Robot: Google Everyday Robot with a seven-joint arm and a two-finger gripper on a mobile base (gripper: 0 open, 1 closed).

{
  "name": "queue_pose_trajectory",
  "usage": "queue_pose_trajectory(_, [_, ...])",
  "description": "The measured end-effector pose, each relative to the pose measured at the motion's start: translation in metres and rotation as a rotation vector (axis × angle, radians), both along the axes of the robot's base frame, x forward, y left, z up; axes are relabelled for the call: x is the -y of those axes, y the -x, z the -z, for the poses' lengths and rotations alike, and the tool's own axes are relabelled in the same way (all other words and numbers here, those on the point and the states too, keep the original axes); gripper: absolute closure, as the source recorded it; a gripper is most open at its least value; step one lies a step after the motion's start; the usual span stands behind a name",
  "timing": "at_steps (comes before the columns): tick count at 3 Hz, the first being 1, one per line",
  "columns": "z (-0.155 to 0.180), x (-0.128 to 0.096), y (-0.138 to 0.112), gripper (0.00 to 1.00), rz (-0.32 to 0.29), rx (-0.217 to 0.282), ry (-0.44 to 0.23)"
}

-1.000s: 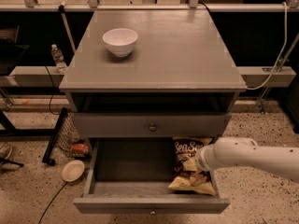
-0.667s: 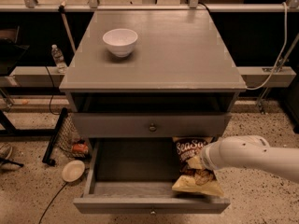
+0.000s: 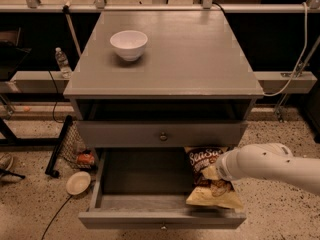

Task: Pick brown chip bag from middle drawer and place on counter

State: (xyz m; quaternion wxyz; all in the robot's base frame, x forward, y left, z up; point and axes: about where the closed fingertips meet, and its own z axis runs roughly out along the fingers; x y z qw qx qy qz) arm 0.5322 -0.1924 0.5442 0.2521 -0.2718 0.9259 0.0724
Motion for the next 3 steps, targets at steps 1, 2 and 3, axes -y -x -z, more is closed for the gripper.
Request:
queue_pose_trajectory(1, [-0.028,0.013,0.004,1.0,0.006,0.04,0.029])
queue_pose_trajectory(2, [-0.066,0.028,0.004,1.0,0.02,0.092,0.068])
queue_pose_trajectory(3, [-0.083,0.031,0.015,1.0,0.004,0.082,0.064])
